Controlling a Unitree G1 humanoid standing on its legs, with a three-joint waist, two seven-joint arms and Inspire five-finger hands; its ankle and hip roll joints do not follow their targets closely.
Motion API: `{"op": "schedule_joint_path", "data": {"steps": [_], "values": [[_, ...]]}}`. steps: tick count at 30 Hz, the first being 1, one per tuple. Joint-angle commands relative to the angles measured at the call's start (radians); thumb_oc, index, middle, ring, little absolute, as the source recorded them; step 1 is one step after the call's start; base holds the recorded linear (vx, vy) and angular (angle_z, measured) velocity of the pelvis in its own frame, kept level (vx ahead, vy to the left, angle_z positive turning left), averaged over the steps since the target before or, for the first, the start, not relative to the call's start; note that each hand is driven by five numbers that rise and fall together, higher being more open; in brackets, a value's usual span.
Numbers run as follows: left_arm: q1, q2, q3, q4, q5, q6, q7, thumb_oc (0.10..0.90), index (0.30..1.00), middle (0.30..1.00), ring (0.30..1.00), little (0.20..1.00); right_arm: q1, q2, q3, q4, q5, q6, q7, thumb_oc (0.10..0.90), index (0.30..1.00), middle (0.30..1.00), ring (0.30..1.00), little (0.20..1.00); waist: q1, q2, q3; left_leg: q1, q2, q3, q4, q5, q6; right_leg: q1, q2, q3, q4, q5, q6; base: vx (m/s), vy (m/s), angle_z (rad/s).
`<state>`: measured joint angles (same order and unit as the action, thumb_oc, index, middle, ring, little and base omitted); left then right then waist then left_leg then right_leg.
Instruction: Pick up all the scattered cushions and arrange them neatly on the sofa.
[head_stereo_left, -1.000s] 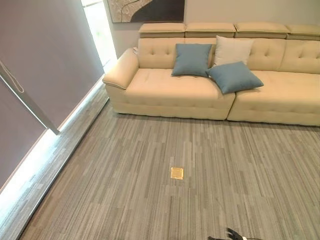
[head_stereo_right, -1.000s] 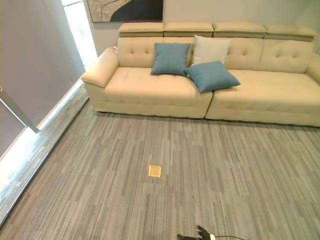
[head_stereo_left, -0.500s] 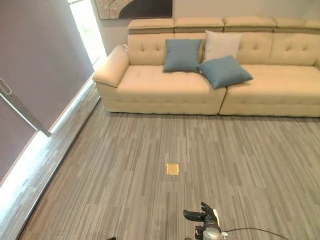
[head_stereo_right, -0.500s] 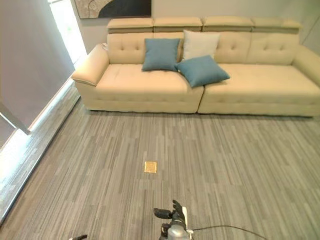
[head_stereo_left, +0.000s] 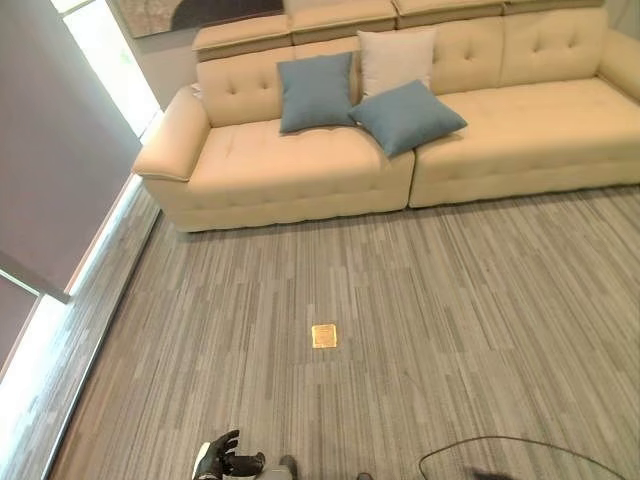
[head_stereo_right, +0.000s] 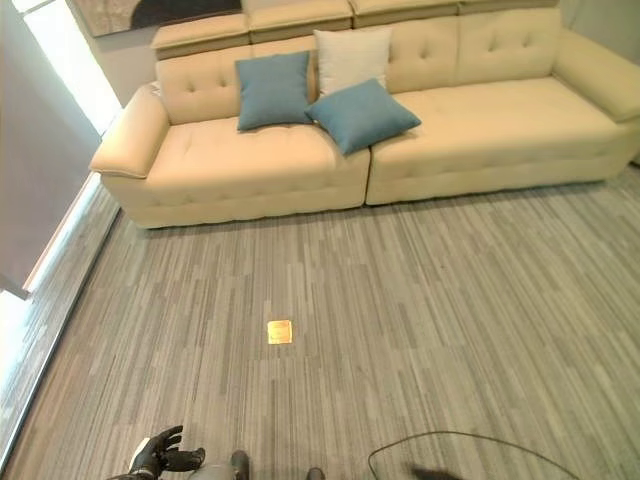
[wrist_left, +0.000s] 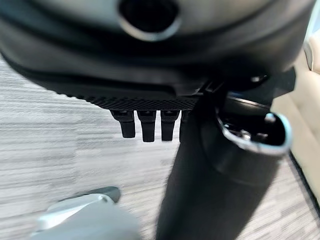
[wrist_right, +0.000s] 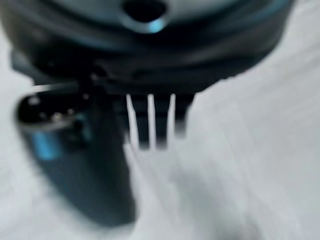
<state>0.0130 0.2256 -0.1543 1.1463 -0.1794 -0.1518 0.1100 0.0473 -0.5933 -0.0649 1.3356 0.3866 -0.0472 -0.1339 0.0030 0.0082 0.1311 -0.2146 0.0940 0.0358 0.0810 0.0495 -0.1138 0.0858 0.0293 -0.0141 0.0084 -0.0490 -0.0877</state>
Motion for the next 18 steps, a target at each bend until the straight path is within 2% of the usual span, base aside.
{"op": "schedule_joint_path", "data": {"steps": [1, 3, 5, 7, 8, 9, 11, 12, 13, 14, 15, 17, 18], "values": [[0.005, 0.054, 0.021, 0.028, -0.013, -0.010, -0.012, 0.800, 0.900, 0.900, 0.900, 0.900, -0.043, -0.021, -0.048, 0.033, -0.068, -0.037, 0.013, 0.800, 0.900, 0.900, 0.900, 0.900, 0.068, -0.020, -0.015, -0.027, -0.017, 0.027, -0.087, 0.120, 0.042, 0.149, -0.065, 0.048, -0.029, -0.038, 0.173, 0.54, 0.267, -0.54], [0.008, 0.048, 0.034, 0.058, 0.008, -0.004, -0.002, 0.800, 0.900, 0.900, 0.900, 0.900, -0.048, 0.040, -0.028, 0.021, -0.103, -0.044, -0.012, 0.800, 0.900, 0.900, 0.900, 0.900, 0.079, -0.026, -0.036, -0.023, -0.045, 0.010, -0.073, 0.109, 0.062, 0.163, -0.083, 0.063, -0.013, -0.038, 0.187, 0.40, 0.234, -0.63], [-0.004, 0.049, 0.035, 0.088, 0.020, 0.004, 0.002, 0.800, 0.900, 0.900, 0.900, 0.900, -0.052, 0.099, -0.012, 0.011, -0.110, -0.048, -0.025, 0.800, 0.900, 0.900, 0.900, 0.900, 0.089, -0.050, -0.049, -0.027, -0.085, 0.018, -0.037, 0.085, 0.089, 0.144, -0.111, 0.071, 0.060, 0.035, 0.217, 0.34, 0.227, -0.29], [-0.006, 0.046, 0.041, 0.093, 0.016, 0.010, 0.004, 0.800, 0.900, 0.900, 0.900, 0.900, -0.047, 0.160, 0.005, 0.000, -0.113, -0.046, -0.039, 0.800, 0.900, 0.900, 0.900, 0.900, 0.084, -0.059, -0.053, 0.018, -0.116, 0.034, -0.040, 0.048, 0.121, 0.096, -0.136, 0.074, 0.201, 0.128, 0.259, 0.30, 0.244, -0.25], [-0.009, 0.045, 0.040, 0.088, 0.013, 0.010, 0.005, 0.800, 0.900, 0.900, 0.900, 0.900, -0.050, 0.177, 0.015, -0.017, -0.115, -0.046, -0.040, 0.800, 0.900, 0.900, 0.900, 0.900, 0.082, -0.054, -0.047, 0.033, -0.127, 0.040, -0.039, 0.036, 0.136, 0.067, -0.153, 0.066, 0.286, 0.207, 0.281, 0.20, 0.191, -0.13], [-0.010, 0.045, 0.040, 0.088, 0.013, 0.011, 0.005, 0.800, 0.900, 0.900, 0.900, 0.900, -0.051, 0.177, 0.015, -0.017, -0.115, -0.045, -0.041, 0.800, 0.900, 0.900, 0.900, 0.900, 0.083, -0.051, -0.050, 0.030, -0.124, 0.040, -0.038, 0.038, 0.135, 0.063, -0.149, 0.068, 0.284, 0.211, 0.281, 0.19, 0.197, -0.04], [-0.017, 0.044, 0.029, 0.083, 0.019, 0.014, 0.015, 0.800, 0.900, 0.900, 0.900, 0.900, -0.068, 0.211, 0.032, -0.050, -0.115, -0.050, -0.058, 0.800, 0.900, 0.900, 0.900, 0.900, 0.069, -0.020, -0.036, 0.098, -0.127, 0.037, -0.051, 0.009, 0.158, -0.007, -0.166, 0.027, 0.438, 0.283, 0.279, 0.28, 0.241, 0.08], [-0.018, 0.046, 0.023, 0.083, 0.027, 0.016, 0.021, 0.800, 0.900, 0.900, 0.900, 0.900, -0.072, 0.224, 0.038, -0.068, -0.114, -0.053, -0.064, 0.800, 0.900, 0.900, 0.900, 0.900, 0.058, 0.008, -0.030, 0.144, -0.120, 0.026, -0.062, -0.005, 0.166, -0.060, -0.163, 0.004, 0.492, 0.289, 0.267, 0.38, 0.261, 0.24], [-0.016, 0.047, 0.022, 0.085, 0.033, 0.016, 0.024, 0.800, 0.900, 0.900, 0.900, 0.900, -0.069, 0.233, 0.043, -0.079, -0.114, -0.055, -0.066, 0.800, 0.900, 0.900, 0.900, 0.900, 0.043, 0.020, -0.017, 0.183, -0.125, 0.011, -0.073, -0.018, 0.172, -0.097, -0.168, -0.018, 0.523, 0.253, 0.252, 0.41, 0.214, 0.24], [-0.015, 0.046, 0.022, 0.089, 0.037, 0.018, 0.024, 0.800, 0.900, 0.900, 0.900, 0.900, -0.064, 0.245, 0.050, -0.088, -0.114, -0.059, -0.068, 0.800, 0.900, 0.900, 0.900, 0.900, 0.027, 0.030, -0.009, 0.222, -0.128, -0.005, -0.084, -0.031, 0.174, -0.132, -0.166, -0.041, 0.517, 0.221, 0.241, 0.55, 0.145, 0.37], [-0.011, 0.045, 0.019, 0.090, 0.053, 0.018, 0.024, 0.800, 0.900, 0.900, 0.900, 0.900, -0.055, 0.260, 0.062, -0.096, -0.122, -0.061, -0.074, 0.800, 0.900, 0.900, 0.900, 0.900, 0.001, 0.043, 0.002, 0.273, -0.130, -0.027, -0.098, -0.053, 0.174, -0.187, -0.163, -0.077, 0.442, 0.165, 0.226, 0.55, 0.059, 0.53], [-0.008, 0.044, 0.013, 0.098, 0.073, 0.018, 0.028, 0.800, 0.900, 0.900, 0.900, 0.900, -0.048, 0.260, 0.064, -0.105, -0.125, -0.063, -0.078, 0.800, 0.900, 0.900, 0.900, 0.900, -0.028, 0.041, 0.009, 0.316, -0.133, -0.046, -0.100, -0.085, 0.166, -0.218, -0.161, -0.094, 0.345, 0.134, 0.219, 0.40, -0.023, 0.72], [-0.007, 0.044, 0.013, 0.098, 0.073, 0.018, 0.028, 0.800, 0.900, 0.900, 0.900, 0.900, -0.048, 0.260, 0.064, -0.106, -0.125, -0.062, -0.079, 0.800, 0.900, 0.900, 0.900, 0.900, -0.031, 0.043, 0.012, 0.322, -0.132, -0.048, -0.101, -0.088, 0.166, -0.212, -0.160, -0.097, 0.346, 0.131, 0.218, 0.43, -0.116, 0.62]]}}
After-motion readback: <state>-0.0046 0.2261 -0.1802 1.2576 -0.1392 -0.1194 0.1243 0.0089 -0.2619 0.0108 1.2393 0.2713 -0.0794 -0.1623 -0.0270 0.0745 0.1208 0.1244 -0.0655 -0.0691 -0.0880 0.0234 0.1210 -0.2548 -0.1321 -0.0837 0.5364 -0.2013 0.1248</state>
